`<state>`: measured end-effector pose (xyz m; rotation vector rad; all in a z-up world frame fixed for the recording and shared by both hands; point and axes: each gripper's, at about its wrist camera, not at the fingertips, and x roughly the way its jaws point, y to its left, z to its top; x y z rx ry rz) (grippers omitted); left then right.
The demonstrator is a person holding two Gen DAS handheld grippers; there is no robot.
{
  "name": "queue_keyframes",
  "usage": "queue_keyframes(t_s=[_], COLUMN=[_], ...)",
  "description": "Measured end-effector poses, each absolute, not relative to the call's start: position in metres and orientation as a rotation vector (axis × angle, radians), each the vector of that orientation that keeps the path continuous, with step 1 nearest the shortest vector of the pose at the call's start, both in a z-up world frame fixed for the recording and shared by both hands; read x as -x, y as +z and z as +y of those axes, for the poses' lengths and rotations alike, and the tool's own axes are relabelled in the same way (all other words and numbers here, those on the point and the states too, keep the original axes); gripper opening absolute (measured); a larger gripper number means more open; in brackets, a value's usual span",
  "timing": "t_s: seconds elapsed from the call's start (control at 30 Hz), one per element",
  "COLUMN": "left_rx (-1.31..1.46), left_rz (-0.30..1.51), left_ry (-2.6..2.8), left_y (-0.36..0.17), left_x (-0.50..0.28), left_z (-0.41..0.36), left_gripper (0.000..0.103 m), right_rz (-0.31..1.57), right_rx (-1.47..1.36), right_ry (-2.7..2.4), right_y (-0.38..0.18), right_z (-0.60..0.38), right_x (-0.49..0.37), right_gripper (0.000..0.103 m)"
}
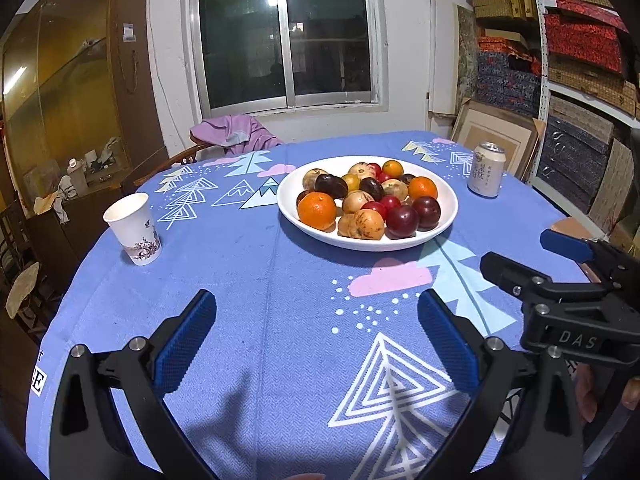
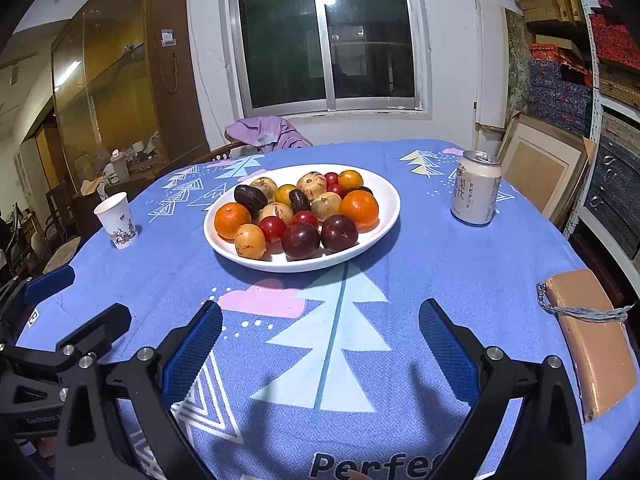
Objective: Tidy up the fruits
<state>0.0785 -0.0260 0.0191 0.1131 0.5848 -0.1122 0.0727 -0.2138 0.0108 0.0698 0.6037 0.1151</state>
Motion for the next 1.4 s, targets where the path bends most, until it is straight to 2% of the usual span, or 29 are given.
queue_keyframes(t_s=[1.4], left_rx=[-0.144], left_rz=[0.556], left_ry=[-0.107], left_y=[0.0205], left_x=[-0.0713], left_z=[-0.0313], left_gripper=[0.099], right_rz=[0.607], right_rx=[-0.049], right_ry=[0.12], right_y=[0.0094], right_z=[-0.2091], right_x=[-0.0724], right_gripper=[0.1])
